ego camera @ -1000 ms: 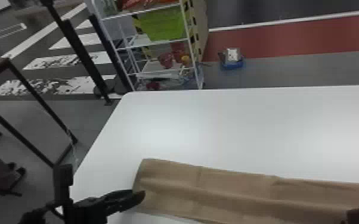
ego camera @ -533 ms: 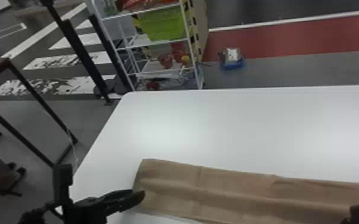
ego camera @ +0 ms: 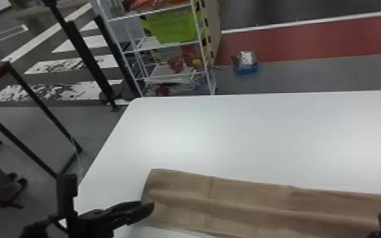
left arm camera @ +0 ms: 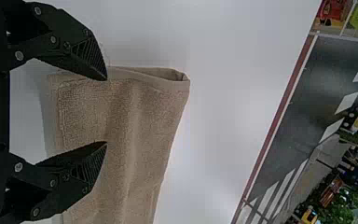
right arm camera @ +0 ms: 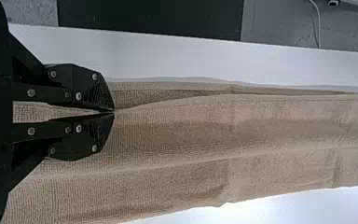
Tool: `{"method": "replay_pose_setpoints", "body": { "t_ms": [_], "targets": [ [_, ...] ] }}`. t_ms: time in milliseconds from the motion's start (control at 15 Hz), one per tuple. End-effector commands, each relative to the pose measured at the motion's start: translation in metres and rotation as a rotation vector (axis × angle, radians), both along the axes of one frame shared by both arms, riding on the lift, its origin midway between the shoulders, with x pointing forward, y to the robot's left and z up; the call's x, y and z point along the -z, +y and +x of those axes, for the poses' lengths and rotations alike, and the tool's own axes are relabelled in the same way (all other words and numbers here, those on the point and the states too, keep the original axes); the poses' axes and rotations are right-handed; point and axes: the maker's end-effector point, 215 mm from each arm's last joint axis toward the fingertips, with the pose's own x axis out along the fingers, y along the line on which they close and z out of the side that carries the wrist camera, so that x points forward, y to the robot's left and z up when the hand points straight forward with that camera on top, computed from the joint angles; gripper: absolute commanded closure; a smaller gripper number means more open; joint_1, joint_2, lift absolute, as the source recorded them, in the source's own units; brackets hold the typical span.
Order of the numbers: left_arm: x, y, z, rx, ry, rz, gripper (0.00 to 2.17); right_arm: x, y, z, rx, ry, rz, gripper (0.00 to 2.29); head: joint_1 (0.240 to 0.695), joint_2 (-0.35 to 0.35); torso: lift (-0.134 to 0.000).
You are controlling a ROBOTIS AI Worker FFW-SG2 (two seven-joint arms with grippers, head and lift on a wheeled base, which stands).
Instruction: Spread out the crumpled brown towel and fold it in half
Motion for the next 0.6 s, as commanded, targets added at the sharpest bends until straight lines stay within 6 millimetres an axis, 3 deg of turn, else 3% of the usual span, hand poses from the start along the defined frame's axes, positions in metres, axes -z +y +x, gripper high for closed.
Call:
{"method": "replay_pose_setpoints", "body": {
  "t_ms": [0,133,533],
  "targets": [
    [0.001,0.000,-0.001,-0.003,0.002,-0.003,0.48,0.001,0.000,-0.001,0.007,0.010,0.000,1.28,0.695,0.350,-0.124],
    [0.000,0.000,-0.001,-0.002,0.000,-0.002,0.48,0.000,-0.002,0.000,0.016,0.011,0.001,1.47,0.695,0.350,-0.124],
    [0.002,0.002,-0.001,-0.006,0.005,0.002,0.48,-0.032,-0.003,-0.006,0.028,-0.010,0.077,1.48,0.695,0.350,-0.124]
  ]
}}
